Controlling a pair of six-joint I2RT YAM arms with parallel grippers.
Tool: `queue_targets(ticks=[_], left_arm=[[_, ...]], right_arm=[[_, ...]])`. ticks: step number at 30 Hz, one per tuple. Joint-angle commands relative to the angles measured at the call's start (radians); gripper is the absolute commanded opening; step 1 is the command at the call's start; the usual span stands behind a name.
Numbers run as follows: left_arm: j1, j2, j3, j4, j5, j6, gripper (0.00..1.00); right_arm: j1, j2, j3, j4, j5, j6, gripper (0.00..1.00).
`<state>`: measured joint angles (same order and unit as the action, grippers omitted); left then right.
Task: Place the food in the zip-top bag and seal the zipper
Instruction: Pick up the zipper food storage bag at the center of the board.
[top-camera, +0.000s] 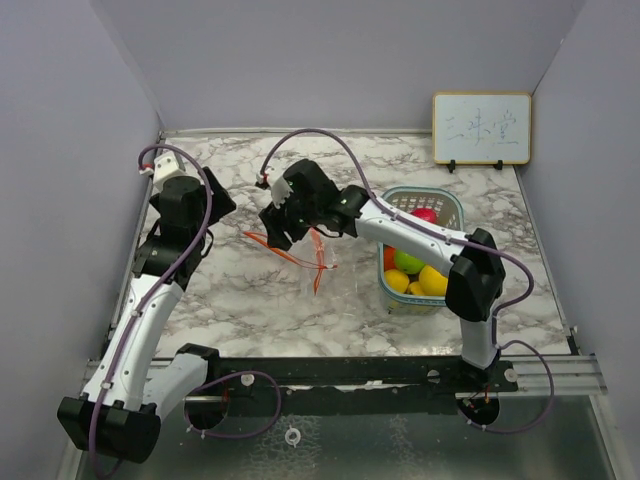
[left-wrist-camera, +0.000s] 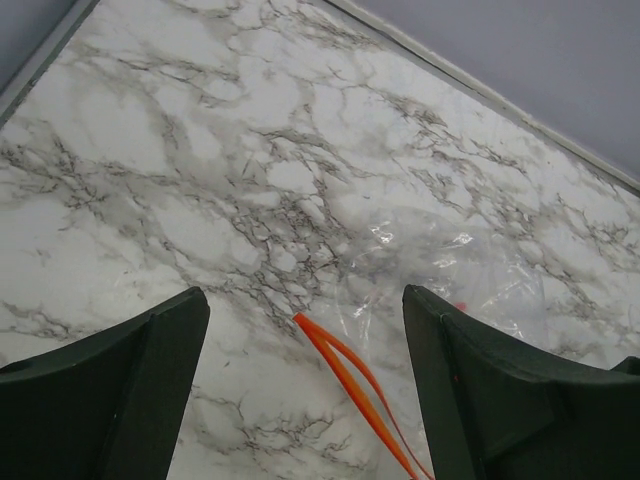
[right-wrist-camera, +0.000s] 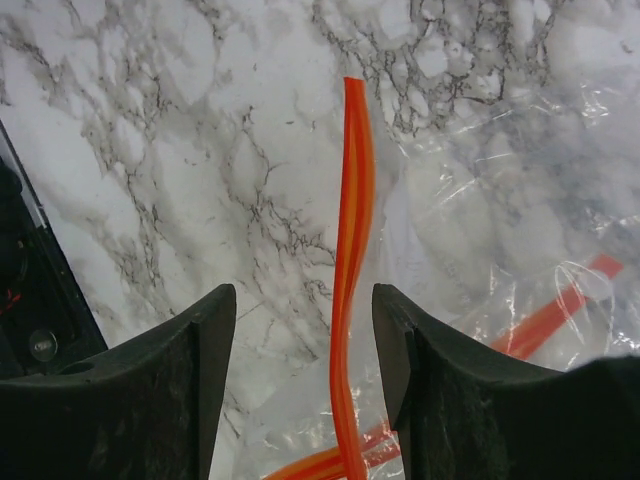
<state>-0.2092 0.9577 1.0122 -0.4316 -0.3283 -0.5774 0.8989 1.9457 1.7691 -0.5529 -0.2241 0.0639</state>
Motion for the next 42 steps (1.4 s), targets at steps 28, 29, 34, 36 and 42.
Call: queue_targets(ticks=[28,29,34,36,42], left_arm=[[0.007,-0.08,-0.05,-0.09,0.199,-0.116,0.53],[0.007,-0.08,-0.058,-0.056,0.25,-0.134,0.53],[0.007,-0.074,-0.105,0.068,0.404,-0.228,0.57],[0.005,-0.066,-0.102,0.077,0.409,-0.239,0.58],[0.006,-0.041,-0.089,0.121,0.389,-0.252,0.63]], right_arm=[[0.003,0.022,0.032,-0.002,0.127,0.051,0.02],[0.002,0.012,0.051,0.0,0.118,0.064,0.02],[-0.005,-0.041,0.111,0.034,0.055,0.136,0.02],[-0.008,-0.061,0.122,0.048,0.039,0.148,0.02],[-0.012,-0.074,0.141,0.048,-0.057,0.154,0.02]])
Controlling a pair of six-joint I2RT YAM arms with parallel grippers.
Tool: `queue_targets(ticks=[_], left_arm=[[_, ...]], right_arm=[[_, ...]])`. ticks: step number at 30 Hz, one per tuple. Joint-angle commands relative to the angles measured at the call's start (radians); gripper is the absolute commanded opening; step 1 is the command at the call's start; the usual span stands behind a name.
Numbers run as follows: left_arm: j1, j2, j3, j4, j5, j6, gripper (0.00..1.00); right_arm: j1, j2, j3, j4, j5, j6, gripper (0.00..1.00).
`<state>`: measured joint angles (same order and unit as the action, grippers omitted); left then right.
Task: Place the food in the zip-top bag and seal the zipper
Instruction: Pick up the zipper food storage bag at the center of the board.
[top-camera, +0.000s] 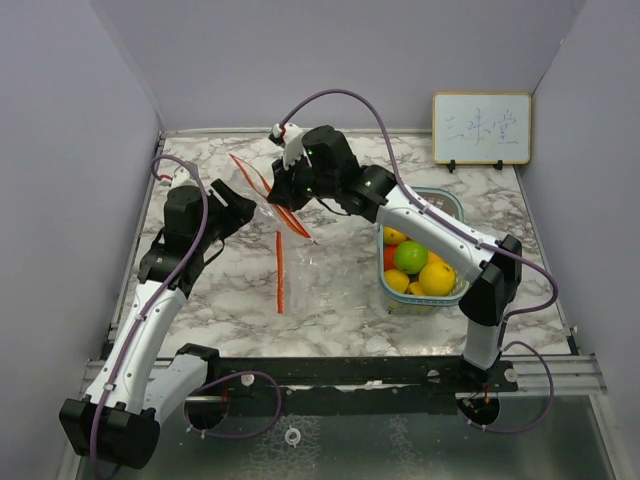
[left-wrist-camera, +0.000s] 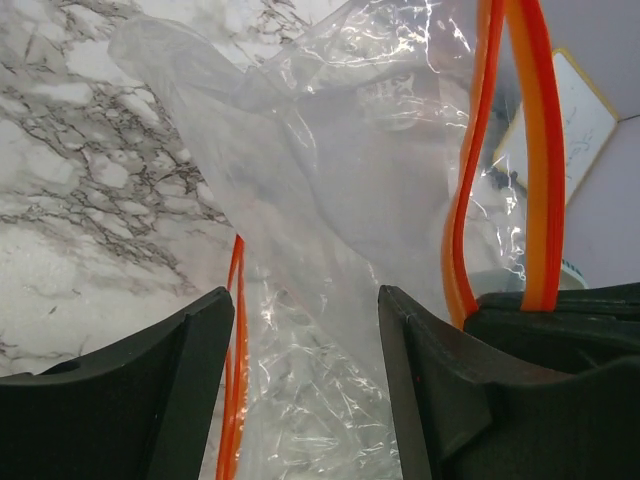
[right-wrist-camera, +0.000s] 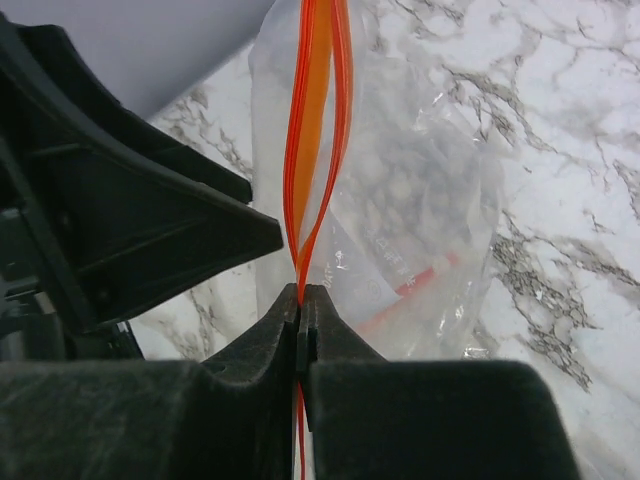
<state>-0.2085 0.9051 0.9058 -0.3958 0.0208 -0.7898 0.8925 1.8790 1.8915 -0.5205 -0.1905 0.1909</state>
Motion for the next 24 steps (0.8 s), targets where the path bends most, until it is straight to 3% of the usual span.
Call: queue_targets(ticks=[1,24], left_arm=[[0.005,0.017,0.018,0.101,0.041,-0.052,0.63],[0.006,0.024,-0.048,0.304,0.118,-0.225,0.65]], right_arm=[[-0.006,-0.008,0.013,0.016,-0.1,0.03,0.02],[-0.006,-0.054,-0.012,-0.015,-0.041,-0.012,0.02]])
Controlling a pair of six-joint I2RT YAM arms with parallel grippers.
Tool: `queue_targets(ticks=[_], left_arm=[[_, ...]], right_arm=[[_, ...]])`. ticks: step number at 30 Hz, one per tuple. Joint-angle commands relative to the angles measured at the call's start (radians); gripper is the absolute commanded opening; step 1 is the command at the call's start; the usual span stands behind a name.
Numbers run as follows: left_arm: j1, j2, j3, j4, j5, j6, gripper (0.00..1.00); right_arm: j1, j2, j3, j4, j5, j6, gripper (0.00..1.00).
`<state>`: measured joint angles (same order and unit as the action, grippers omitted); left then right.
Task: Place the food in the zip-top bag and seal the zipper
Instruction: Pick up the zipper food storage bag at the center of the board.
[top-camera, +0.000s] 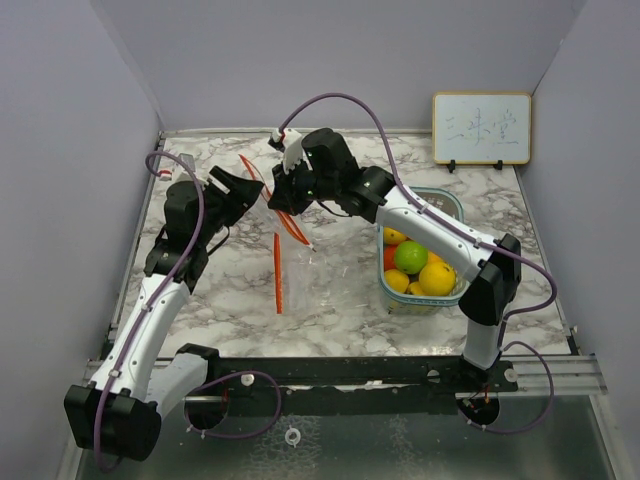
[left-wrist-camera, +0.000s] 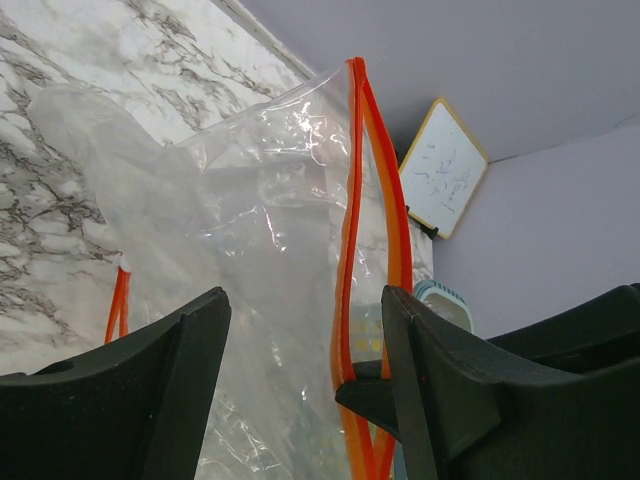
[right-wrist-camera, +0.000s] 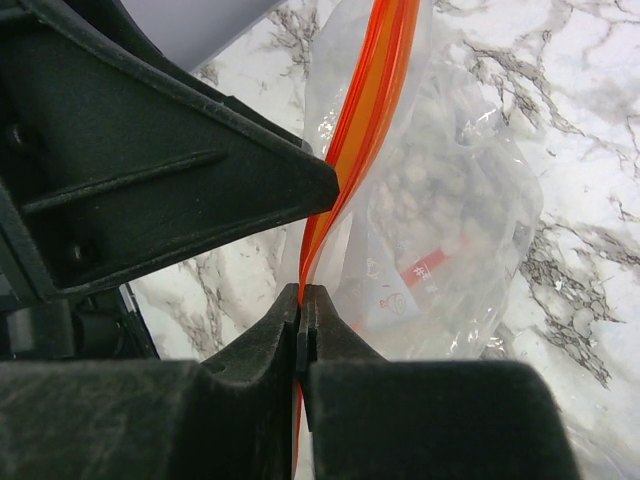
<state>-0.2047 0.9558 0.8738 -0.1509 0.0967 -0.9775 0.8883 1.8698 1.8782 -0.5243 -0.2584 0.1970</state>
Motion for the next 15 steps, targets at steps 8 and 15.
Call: queue_targets(ticks=[8,15], left_arm=[[0.001,-0.004,-0.025,0.01,0.043,-0.006,0.64],[0.002,0.026,-0.033,0.036,0.009,0.005,0.62]], right_arm=[[-0.003,-0.038,0.031,-0.01,0.007,-0.018,0.02],[-0.003,-0.064,0.024,-0.004,-0.05,-0.033,0.02]])
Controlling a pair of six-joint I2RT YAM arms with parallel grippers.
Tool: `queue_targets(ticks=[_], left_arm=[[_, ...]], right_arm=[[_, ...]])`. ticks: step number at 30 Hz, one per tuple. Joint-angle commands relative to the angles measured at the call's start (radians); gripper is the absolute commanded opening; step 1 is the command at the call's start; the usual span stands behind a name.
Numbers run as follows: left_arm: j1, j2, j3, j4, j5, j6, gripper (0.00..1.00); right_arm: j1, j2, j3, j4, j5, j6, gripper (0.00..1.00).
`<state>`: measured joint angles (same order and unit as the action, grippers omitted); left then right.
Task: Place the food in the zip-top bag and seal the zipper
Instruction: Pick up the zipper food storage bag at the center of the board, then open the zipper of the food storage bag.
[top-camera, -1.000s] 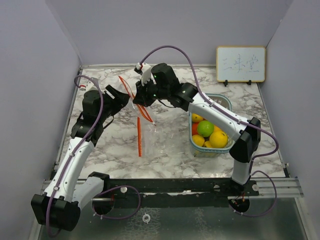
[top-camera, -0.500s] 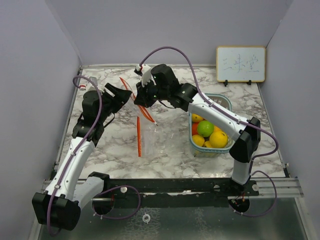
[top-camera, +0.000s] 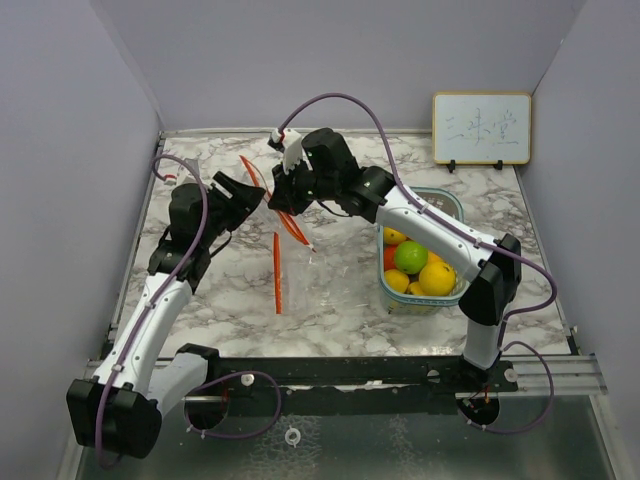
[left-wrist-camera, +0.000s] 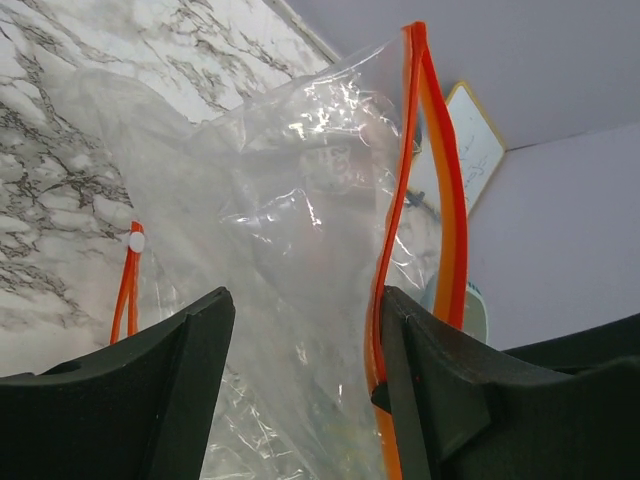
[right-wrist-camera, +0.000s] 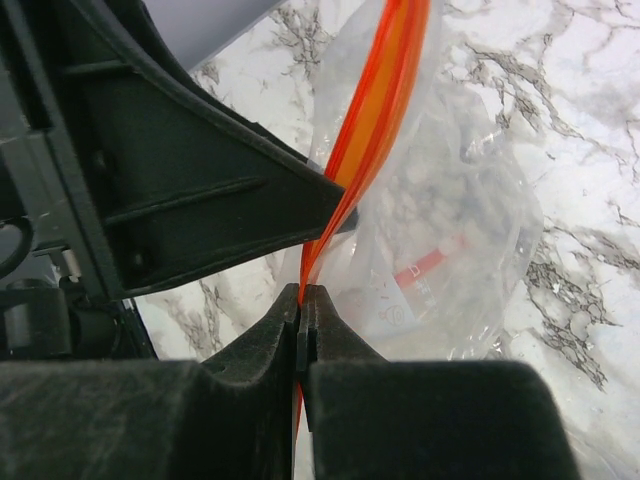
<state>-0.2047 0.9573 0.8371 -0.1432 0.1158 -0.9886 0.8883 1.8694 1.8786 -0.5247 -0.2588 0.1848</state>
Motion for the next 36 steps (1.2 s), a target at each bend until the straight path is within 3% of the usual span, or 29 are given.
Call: queue_targets(ticks=[1,9,18,22,26,31,36], left_arm=[[0.001,0.035,0.009,0.037,-0.009,0.016,0.61],[-0.003,0.109,0.032,0.066,0.02,0.013,0.5],[-0.009,0.146,0.041,0.059,0.065,0.016,0.21],[-0.01,0.165,0.116,-0.1,0.045,0.107,0.05],[-0.009,0.202,0.242,-0.399,-0.045,0.244,0.0],[-0.009,0.209,0.352,-0.597,-0.135,0.37,0.0],[-0.01,0.228,0.455,-0.634,-0.117,0.447,0.0]], right_arm=[[-0.003,-0.068,0.021,-0.004,-0.055,-0.024,0.02],[-0.003,-0.087,-0.002,-0.021,-0.048,-0.03,0.02],[-0.003,-0.068,0.033,-0.05,0.153,-0.004,0.02],[-0.006,-0.044,0.07,-0.109,0.427,0.005,0.02],[-0.064,-0.049,0.037,-0.116,0.611,0.008,0.02],[-0.192,-0.097,-0.119,-0.017,0.699,0.034,0.02],[-0.221,-0.085,-0.219,0.003,0.686,0.063,0.02]])
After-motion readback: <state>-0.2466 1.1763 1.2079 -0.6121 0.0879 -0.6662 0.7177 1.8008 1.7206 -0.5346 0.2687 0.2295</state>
